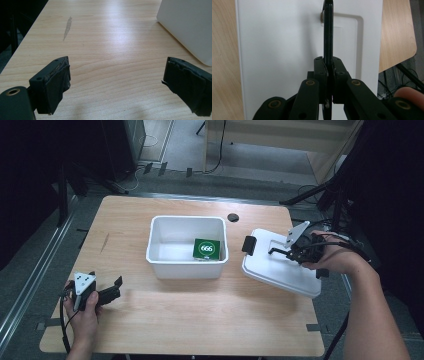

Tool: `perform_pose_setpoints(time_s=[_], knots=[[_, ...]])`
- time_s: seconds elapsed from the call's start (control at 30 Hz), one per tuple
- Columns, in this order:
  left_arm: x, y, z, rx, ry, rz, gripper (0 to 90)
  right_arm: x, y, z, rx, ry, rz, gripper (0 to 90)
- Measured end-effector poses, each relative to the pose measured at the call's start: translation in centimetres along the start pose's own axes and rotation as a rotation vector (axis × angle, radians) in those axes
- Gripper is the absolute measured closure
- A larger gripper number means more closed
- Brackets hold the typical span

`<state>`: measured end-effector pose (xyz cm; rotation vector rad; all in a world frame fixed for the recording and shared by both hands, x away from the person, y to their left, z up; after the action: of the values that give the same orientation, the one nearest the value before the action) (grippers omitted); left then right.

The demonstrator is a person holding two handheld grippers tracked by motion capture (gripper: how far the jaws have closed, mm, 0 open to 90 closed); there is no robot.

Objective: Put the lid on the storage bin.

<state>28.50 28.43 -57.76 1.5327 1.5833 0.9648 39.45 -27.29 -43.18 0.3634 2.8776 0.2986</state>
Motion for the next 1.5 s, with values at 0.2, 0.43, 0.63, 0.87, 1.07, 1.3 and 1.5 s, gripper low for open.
perform_pose_setpoints(time_s=[0.2, 0.43, 0.63, 0.87, 1.07, 1.3, 1.5], knots=[[0.0, 0.0, 0.0, 0.001, -0.001, 0.001, 8.1, -0.5, 0.5, -1.0, -0.001, -0.006, -0.008, 85.4], [-0.1, 0.0, 0.0, 0.003, 0.003, 0.005, 8.1, -1.1, 1.3, -2.0, -0.02, -0.014, -0.015, 85.4], [0.0, 0.0, 0.0, 0.003, -0.006, -0.001, 8.1, -1.3, 1.9, -2.5, -0.011, -0.005, -0.016, 85.4], [0.0, 0.0, 0.1, 0.006, -0.004, 0.003, 8.1, -1.4, 2.6, -3.0, -0.03, -0.003, -0.009, 85.4], [0.0, 0.0, 0.1, 0.005, -0.003, 0.002, 8.1, -1.5, 3.8, -3.4, -0.039, -0.007, -0.031, 85.5], [0.0, 0.0, 0.1, 0.003, -0.004, -0.001, 8.1, -1.3, 5.4, -3.9, -0.052, -0.006, -0.054, 85.4], [0.0, 0.0, 0.0, 0.003, -0.004, 0.0, 8.1, -1.3, 6.9, -4.1, -0.061, -0.007, -0.072, 85.4]])
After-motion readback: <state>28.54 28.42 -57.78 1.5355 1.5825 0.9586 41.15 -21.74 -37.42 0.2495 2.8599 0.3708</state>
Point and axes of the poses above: each handheld gripper's, and its own axes: z roughly forward along the jaws, y roughly out of its top, x roughly to its left, the point moved 6 cm from there along z, roughly forward along the jaws, and after that the axes turned 7 degrees about y, right-handed, at the moved point
